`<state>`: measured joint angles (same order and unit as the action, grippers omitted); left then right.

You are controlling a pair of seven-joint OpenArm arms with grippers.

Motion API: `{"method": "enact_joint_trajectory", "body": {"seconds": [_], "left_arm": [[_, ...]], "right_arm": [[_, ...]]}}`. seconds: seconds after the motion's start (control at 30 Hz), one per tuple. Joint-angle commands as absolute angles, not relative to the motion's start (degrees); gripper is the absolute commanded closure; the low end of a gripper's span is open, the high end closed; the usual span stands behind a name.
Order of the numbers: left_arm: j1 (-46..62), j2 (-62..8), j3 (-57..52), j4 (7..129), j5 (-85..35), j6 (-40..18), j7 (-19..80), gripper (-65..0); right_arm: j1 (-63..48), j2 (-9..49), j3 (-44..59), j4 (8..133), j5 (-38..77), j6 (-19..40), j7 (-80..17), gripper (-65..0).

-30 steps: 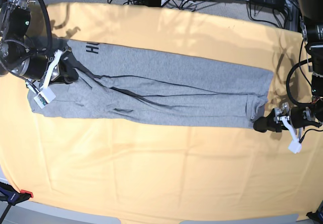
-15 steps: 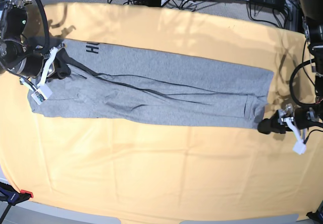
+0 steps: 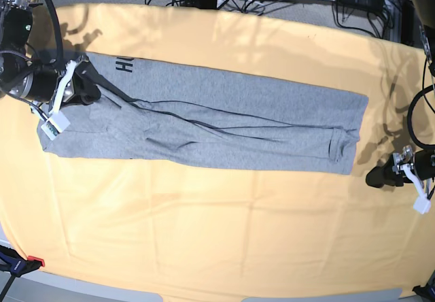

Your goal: Layout the t-shirt on the table in an organized manner, then fold the t-shirt properly

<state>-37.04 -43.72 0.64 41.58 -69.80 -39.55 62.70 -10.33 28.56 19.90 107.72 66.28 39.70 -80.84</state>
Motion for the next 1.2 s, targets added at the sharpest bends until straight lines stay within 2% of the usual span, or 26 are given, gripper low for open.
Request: {"method": "enact_joint_trajectory", "body": {"seconds": [0.0,0.23,0.33,0.37,0.5,0.57,0.73,0.8,0.83,0.9,0.93,1.1,1.17], "left_arm": [[-38.9,-44.9,0.2,42.4,-71.0,-40.0,61.3,-44.5],[-38.9,-44.9,0.2,42.4,-71.0,-40.0,61.5,-44.5],[-38.9,-44.9,0.2,42.4,-71.0,-40.0,61.5,-44.5],[-38.9,-44.9,0.2,42.4,-71.0,-40.0,61.5,-44.5],[-38.9,-44.9,0.2,42.4,-71.0,-40.0,61.5,-44.5],[-38.9,-44.9,0.2,42.4,-71.0,-40.0,61.5,-44.5],[-38.9,-44.9,0.2,42.4,-71.0,-40.0,61.5,-44.5],[-38.9,-44.9,0.2,42.4,-71.0,-40.0,61.5,-44.5],[-38.9,-44.9,0.2,42.4,-71.0,-40.0,61.5,-44.5],[-38.9,-44.9,0.2,42.4,-71.0,-40.0,61.5,-44.5],[-38.9,-44.9,0.2,42.4,-71.0,-40.0,61.5,-44.5],[-38.9,-44.9,0.2,42.4,-71.0,-40.0,61.5,-44.5],[-38.9,-44.9,0.2,42.4,-71.0,-40.0,61.5,-44.5]], "right_arm": [[-10.0,29.7,20.3,108.6,66.6,40.0,-80.0,0.0],[-10.0,29.7,20.3,108.6,53.5,38.9,-80.0,0.0],[-10.0,29.7,20.3,108.6,54.9,38.6,-80.0,0.0],[-10.0,29.7,20.3,108.6,56.3,38.6,-80.0,-3.8],[-10.0,29.8,20.3,108.7,57.8,39.6,-80.0,-28.0],[-9.8,30.5,20.3,108.8,60.1,40.0,-80.0,-31.7],[-9.8,34.0,20.4,114.0,67.5,40.0,-80.0,-31.7],[-9.8,34.5,20.4,115.9,70.5,40.0,-80.0,-29.2],[-9.8,34.4,20.4,116.1,70.5,40.0,-80.0,-24.1],[-9.8,33.4,20.4,115.8,68.4,40.0,-75.2,-4.4],[-9.8,32.5,20.4,115.2,65.4,40.0,-72.1,0.0],[-9.8,27.9,20.4,108.3,44.1,39.3,-52.1,0.0],[-9.4,26.4,20.4,105.0,40.4,35.8,-50.2,0.0]]}}
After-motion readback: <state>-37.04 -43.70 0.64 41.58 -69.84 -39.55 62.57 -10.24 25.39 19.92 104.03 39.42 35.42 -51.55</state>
